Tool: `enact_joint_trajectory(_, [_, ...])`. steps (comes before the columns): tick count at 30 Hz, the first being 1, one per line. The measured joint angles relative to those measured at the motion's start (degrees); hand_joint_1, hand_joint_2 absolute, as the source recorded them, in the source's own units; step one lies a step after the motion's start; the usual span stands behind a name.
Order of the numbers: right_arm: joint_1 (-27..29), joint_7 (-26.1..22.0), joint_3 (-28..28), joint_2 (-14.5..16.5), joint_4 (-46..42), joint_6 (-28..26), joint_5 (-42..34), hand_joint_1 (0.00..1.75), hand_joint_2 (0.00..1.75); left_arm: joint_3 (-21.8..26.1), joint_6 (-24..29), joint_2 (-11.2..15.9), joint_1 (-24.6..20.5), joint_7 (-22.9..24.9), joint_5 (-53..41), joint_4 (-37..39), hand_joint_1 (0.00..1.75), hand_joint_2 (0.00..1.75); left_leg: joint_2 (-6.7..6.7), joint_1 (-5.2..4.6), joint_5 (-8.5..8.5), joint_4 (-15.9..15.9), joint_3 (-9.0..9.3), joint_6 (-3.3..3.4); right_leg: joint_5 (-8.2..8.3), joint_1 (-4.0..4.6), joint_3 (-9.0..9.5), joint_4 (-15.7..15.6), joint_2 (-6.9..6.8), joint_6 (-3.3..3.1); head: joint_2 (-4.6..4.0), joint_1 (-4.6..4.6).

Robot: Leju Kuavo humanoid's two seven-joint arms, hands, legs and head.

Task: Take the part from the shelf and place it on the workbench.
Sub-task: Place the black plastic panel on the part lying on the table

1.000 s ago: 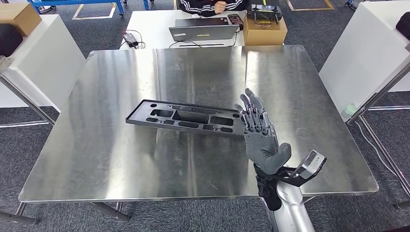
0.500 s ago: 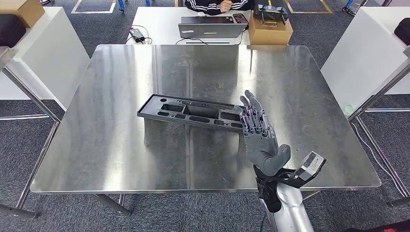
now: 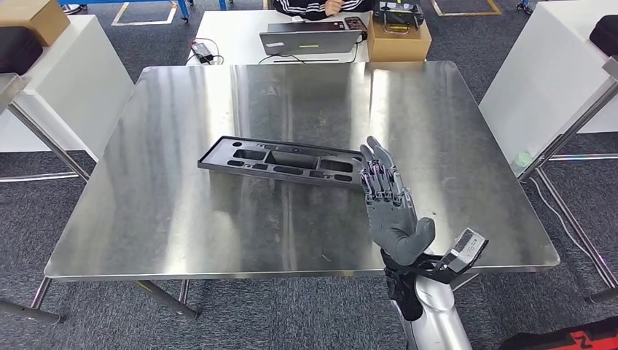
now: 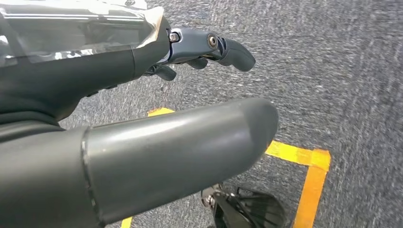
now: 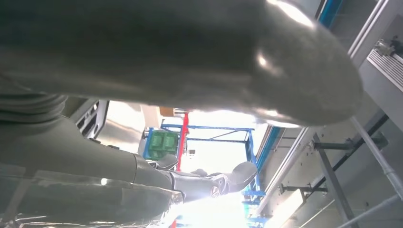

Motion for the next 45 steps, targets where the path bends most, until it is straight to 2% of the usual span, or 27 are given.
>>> enact_joint_trajectory(3, [0.04, 0.00, 0.00, 0.00, -0.02, -0.09, 0.04, 0.00, 0.00, 0.00, -0.07, 0.05, -0.12, -0.01, -0.01, 0.00, 0.00, 0.00, -0.11, 0.17, 3.49, -10.42, 6.35, 0.19, 0.28, 0.12, -0.62, 0.54, 0.02, 0.57, 0.00, 0.04])
enact_joint_trajectory(5, [0.05, -0.03, 0.02, 0.02, -0.04, -0.13, 0.09, 0.00, 0.00, 0.00, -0.14, 0.04, -0.16, -0.02, -0.05, 0.00, 0.00, 0.00, -0.29, -0.21, 3.71, -12.27, 7.03, 0.77, 0.64, 0.39, -1.02, 0.63, 0.03, 1.32, 0.00, 0.11])
enact_joint_trajectory(8, [0.10, -0.07, 0.02, 0.02, -0.05, -0.19, 0.13, 0.00, 0.00, 0.00, -0.19, 0.01, -0.15, -0.06, -0.09, 0.00, 0.00, 0.00, -0.23, -0.53, 4.74, -12.57, 6.42, 2.29, 0.74, 0.39, -1.69, 0.92, 0.07, 2.36, 0.00, 0.14])
enact_joint_trajectory(9, [0.10, -0.08, 0.01, 0.01, -0.07, -0.24, 0.13, 0.00, 0.00, 0.00, -0.21, 0.01, -0.16, -0.12, -0.09, -0.01, 0.00, 0.00, -0.13, -0.53, 5.20, -12.80, 6.15, 2.90, -0.41, 0.35, -2.46, 2.47, 0.10, 2.29, 0.00, 0.23])
enact_joint_trajectory(11, [0.22, -0.09, 0.02, -0.02, -0.11, -0.30, 0.14, 0.00, 0.00, 0.00, -0.31, 0.04, -0.18, -0.25, -0.10, -0.02, 0.00, 0.00, 0.05, -0.63, 6.04, -12.99, 5.28, 3.73, -4.45, 0.21, -5.20, 8.94, 0.15, 1.71, 0.00, 0.37])
enact_joint_trajectory(13, [0.51, -0.10, 0.02, -0.03, -0.13, -0.31, 0.14, 0.00, 0.00, 0.00, -0.51, 0.07, -0.17, -0.38, -0.16, -0.02, 0.00, 0.00, 0.09, -0.85, 6.76, -12.95, 4.23, 3.98, -7.80, 0.26, -7.53, 15.81, 0.17, 1.56, 0.00, 0.44])
enact_joint_trajectory(14, [0.64, -0.10, 0.01, -0.03, -0.14, -0.32, 0.14, 0.00, 0.00, 0.00, -0.59, 0.05, -0.15, -0.45, -0.19, -0.02, 0.00, 0.00, 0.08, -0.95, 7.12, -12.92, 3.73, 3.97, -8.28, 0.28, -7.34, 16.75, 0.18, 1.81, 0.00, 0.44])
enact_joint_trajectory(15, [0.72, -0.10, 0.01, -0.03, -0.19, -0.34, 0.18, 0.00, 0.00, 0.00, -0.65, 0.04, -0.13, -0.54, -0.22, -0.02, 0.00, 0.00, 0.06, -1.03, 7.45, -12.89, 3.30, 3.91, -7.96, 0.31, -6.05, 15.54, 0.18, 2.16, 0.00, 0.45])
enact_joint_trajectory(17, [0.72, -0.04, 0.00, 0.01, -0.49, -0.39, 0.31, 0.00, 0.00, 0.00, -0.67, -0.01, -0.11, -0.76, -0.23, -0.02, 0.00, 0.00, 0.01, -1.12, 8.06, -12.77, 2.69, 3.61, -5.92, 0.33, -0.44, 7.14, 0.18, 2.73, 0.00, 0.44])
enact_joint_trajectory(19, [0.70, 0.07, 0.00, 0.15, -0.92, -0.39, 0.40, 0.00, 0.00, 0.00, -0.67, 0.01, -0.13, -0.90, -0.22, -0.02, 0.00, 0.00, 0.00, -1.31, 8.53, -12.64, 2.36, 3.08, -4.27, 0.63, 3.41, 0.34, 0.22, 2.51, 0.00, 0.42])
enact_joint_trajectory(21, [0.71, 0.15, -0.06, 0.26, -1.17, -0.42, 0.42, 0.00, 0.00, 0.00, -0.67, 0.02, -0.12, -0.93, -0.22, -0.02, 0.00, 0.00, 0.01, -1.36, 9.00, -12.64, 2.23, 2.39, -3.67, 1.02, 3.55, -0.62, 0.29, 1.83, 0.00, 0.39])
enact_joint_trajectory(23, [0.69, 0.19, -0.12, 0.36, -1.30, -0.44, 0.43, 0.00, 0.00, 0.00, -0.66, 0.08, -0.08, -0.94, -0.22, -0.03, 0.00, 0.00, -0.04, -1.15, 9.20, -12.54, 1.94, 1.71, -2.98, 0.61, 3.36, -0.68, 0.26, 1.09, 0.00, 0.40])
enact_joint_trajectory(24, [0.69, 0.21, -0.13, 0.44, -1.37, -0.44, 0.43, 0.00, 0.00, 0.00, -0.66, 0.09, -0.06, -0.94, -0.22, -0.03, 0.00, 0.00, -0.05, -1.05, 8.27, -11.65, 1.44, 1.39, -2.55, 0.34, 3.24, -0.76, 0.19, 0.66, 0.00, 0.33])
enact_joint_trajectory(26, [0.70, 0.24, -0.14, 0.60, -1.45, -0.44, 0.43, 0.00, 0.00, 0.00, -0.66, 0.14, -0.05, -0.94, -0.22, -0.03, 0.00, 0.00, -0.05, -0.75, 4.11, -6.49, -0.65, 0.76, -1.75, 0.04, 2.77, -0.82, 0.03, 0.04, 0.00, 0.21])
enact_joint_trajectory(27, [0.75, 0.26, -0.15, 0.64, -1.47, -0.43, 0.43, 0.00, 0.00, 0.00, -0.67, 0.11, -0.04, -0.94, -0.22, -0.02, 0.00, 0.00, -0.03, -0.61, 1.57, -2.46, -2.07, 0.41, -1.44, 0.04, 2.31, -0.76, -0.02, -0.16, 0.00, 0.15])
enact_joint_trajectory(28, [0.81, 0.28, -0.17, 0.66, -1.46, -0.43, 0.44, 0.00, 0.00, 0.00, -0.67, 0.11, -0.04, -0.94, -0.22, -0.02, 0.00, 0.00, -0.03, -0.48, -0.25, 1.22, -3.22, 0.12, -1.22, 0.06, 1.90, -0.67, -0.05, -0.14, 0.00, 0.15])
enact_joint_trajectory(29, [0.90, 0.30, -0.19, 0.66, -1.46, -0.42, 0.46, 0.00, 0.00, 0.00, -0.68, 0.11, -0.03, -0.96, -0.21, -0.02, 0.00, 0.00, -0.02, -0.34, -1.03, 3.39, -3.67, -0.09, -1.06, 0.05, 1.55, -0.53, -0.08, -0.04, 0.00, 0.15])
enact_joint_trajectory(30, [1.01, 0.30, -0.22, 0.66, -1.46, -0.42, 0.53, 0.00, 0.00, 0.00, -0.68, 0.13, -0.02, -0.99, -0.20, -0.03, 0.00, 0.00, -0.01, -0.19, -0.96, 3.87, -3.26, -0.24, -0.93, 0.01, 1.24, -0.36, -0.09, 0.06, 0.00, 0.15])
enact_joint_trajectory(31, [1.11, 0.31, -0.24, 0.66, -1.46, -0.40, 0.60, 0.00, 0.00, 0.00, -0.69, 0.15, -0.03, -1.03, -0.19, -0.03, 0.00, 0.00, 0.01, -0.02, 0.21, 1.67, -1.52, -0.34, -0.87, -0.07, 1.01, -0.15, -0.08, 0.18, 0.00, 0.14])
enact_joint_trajectory(33, [1.19, 0.31, -0.29, 0.66, -1.48, -0.35, 0.69, 0.00, 0.00, 0.00, -0.69, 0.22, -0.08, -1.11, -0.17, -0.03, 0.00, 0.00, -0.02, 0.24, 3.01, -6.13, 3.51, -0.42, -0.85, -0.07, 0.62, 0.41, -0.06, 0.41, 0.00, 0.13])
enact_joint_trajectory(35, [1.17, 0.31, -0.33, 0.67, -1.54, -0.29, 0.70, 0.00, 0.00, 0.00, -0.69, 0.27, -0.15, -1.19, -0.13, -0.03, 0.00, 0.00, -0.19, 0.11, 4.21, -11.09, 6.18, 0.00, -0.64, 0.19, 0.09, 0.87, -0.03, 1.00, 0.00, 0.21])
enact_joint_trajectory(38, [1.14, 0.31, -0.40, 0.72, -1.60, -0.15, 0.69, 0.00, 0.00, 0.00, -0.69, 0.28, -0.17, -1.15, -0.05, -0.03, 0.00, 0.00, -0.21, -0.35, 4.90, -11.85, 5.69, 1.62, -0.08, 0.29, -0.71, 0.84, 0.01, 2.33, 0.00, 0.28])
enact_joint_trajectory(39, [1.12, 0.31, -0.47, 0.73, -1.60, -0.11, 0.69, 0.00, 0.00, 0.00, -0.69, 0.27, -0.19, -1.11, -0.03, -0.03, 0.00, 0.00, -0.13, -0.42, 5.35, -12.14, 5.49, 2.30, -0.62, 0.29, -1.15, 1.40, 0.04, 2.50, 0.00, 0.31])
enact_joint_trajectory(40, [1.08, 0.31, -0.54, 0.74, -1.60, -0.09, 0.69, 0.00, 0.00, 0.00, -0.68, 0.28, -0.21, -1.07, -0.01, -0.03, 0.00, 0.00, -0.04, -0.41, 5.83, -12.45, 5.25, 2.96, -1.79, 0.27, -1.84, 2.84, 0.07, 2.41, 0.00, 0.35])
enact_joint_trajectory(42, [1.06, 0.31, -0.64, 0.74, -1.60, -0.03, 0.69, 0.00, 0.00, 0.00, -0.66, 0.31, -0.25, -1.01, 0.05, -0.04, 0.00, 0.00, 0.06, -0.57, 6.61, -12.64, 4.42, 3.77, -5.85, 0.22, -4.40, 9.29, 0.11, 1.76, 0.00, 0.46])
enact_joint_trajectory(44, [1.06, 0.31, -0.69, 0.73, -1.60, 0.02, 0.69, 0.00, 0.00, 0.00, -0.64, 0.32, -0.24, -0.95, 0.12, -0.04, 0.00, 0.00, 0.08, -0.82, 7.34, -12.60, 3.36, 4.01, -8.85, 0.24, -6.45, 15.83, 0.14, 1.66, 0.00, 0.47])
enact_joint_trajectory(45, [1.06, 0.31, -0.72, 0.71, -1.60, 0.03, 0.69, 0.00, 0.00, 0.00, -0.64, 0.30, -0.23, -0.92, 0.16, -0.04, 0.00, 0.00, 0.07, -0.94, 7.73, -12.57, 2.85, 4.01, -8.98, 0.27, -6.06, 16.38, 0.14, 1.95, 0.00, 0.46])
